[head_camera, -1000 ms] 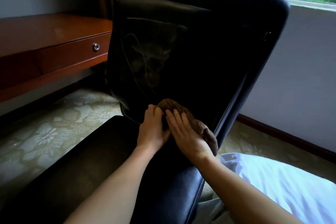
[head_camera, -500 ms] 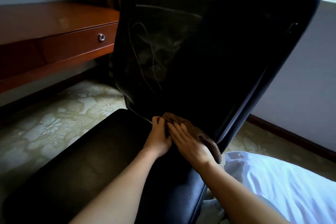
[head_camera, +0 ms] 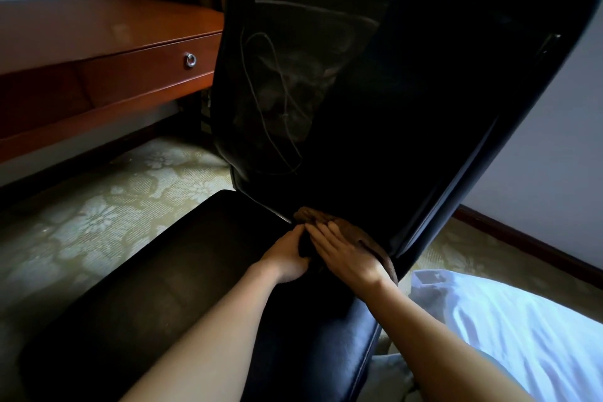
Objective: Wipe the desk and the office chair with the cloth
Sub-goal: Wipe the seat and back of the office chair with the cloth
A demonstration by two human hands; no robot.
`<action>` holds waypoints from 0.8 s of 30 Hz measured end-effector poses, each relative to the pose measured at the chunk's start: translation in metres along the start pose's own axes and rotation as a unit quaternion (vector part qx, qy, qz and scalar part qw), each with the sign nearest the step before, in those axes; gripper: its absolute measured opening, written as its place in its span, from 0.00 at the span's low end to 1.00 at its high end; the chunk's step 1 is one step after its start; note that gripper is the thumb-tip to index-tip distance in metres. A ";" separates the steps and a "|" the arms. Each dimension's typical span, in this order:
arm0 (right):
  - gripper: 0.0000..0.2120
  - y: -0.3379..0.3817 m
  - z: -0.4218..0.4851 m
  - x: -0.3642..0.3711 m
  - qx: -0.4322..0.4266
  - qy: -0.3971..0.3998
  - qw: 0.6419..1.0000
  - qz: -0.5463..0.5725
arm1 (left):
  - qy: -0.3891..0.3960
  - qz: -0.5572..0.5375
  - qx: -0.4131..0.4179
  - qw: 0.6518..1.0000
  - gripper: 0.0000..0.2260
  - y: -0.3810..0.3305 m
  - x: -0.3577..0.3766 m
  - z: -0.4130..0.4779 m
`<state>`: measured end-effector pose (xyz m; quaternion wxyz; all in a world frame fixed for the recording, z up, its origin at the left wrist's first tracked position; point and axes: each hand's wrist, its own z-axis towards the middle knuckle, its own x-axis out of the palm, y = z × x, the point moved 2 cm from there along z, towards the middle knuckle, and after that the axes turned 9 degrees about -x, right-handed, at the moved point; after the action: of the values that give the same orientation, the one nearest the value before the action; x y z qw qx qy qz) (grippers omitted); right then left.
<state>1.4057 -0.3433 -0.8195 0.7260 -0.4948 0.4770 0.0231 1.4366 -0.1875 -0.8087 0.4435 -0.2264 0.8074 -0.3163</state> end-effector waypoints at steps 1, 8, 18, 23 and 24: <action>0.25 -0.003 -0.001 -0.003 -0.010 -0.007 1.000 -0.003 | -0.001 0.010 0.002 1.000 0.26 -0.002 -0.001 -0.001; 0.26 -0.023 -0.003 -0.028 -0.063 -0.028 0.996 -0.056 | -0.052 0.076 0.012 0.996 0.32 -0.018 0.002 -0.017; 0.23 -0.076 -0.017 -0.107 -0.012 -0.100 0.992 -0.078 | -0.161 0.136 0.077 0.974 0.37 -0.065 -0.026 -0.079; 0.22 -0.109 -0.022 -0.148 0.033 -0.120 0.988 -0.086 | -0.212 0.174 0.085 0.958 0.33 -0.096 -0.038 -0.099; 0.22 -0.115 -0.023 -0.156 0.040 -0.121 0.988 -0.092 | -0.227 0.176 0.089 0.954 0.33 -0.104 -0.039 -0.101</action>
<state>1.3636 -0.3509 -0.6294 0.7967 -0.5006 0.3386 -0.0028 1.3781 -0.2033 -0.6708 0.6820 -0.1058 0.6813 -0.2439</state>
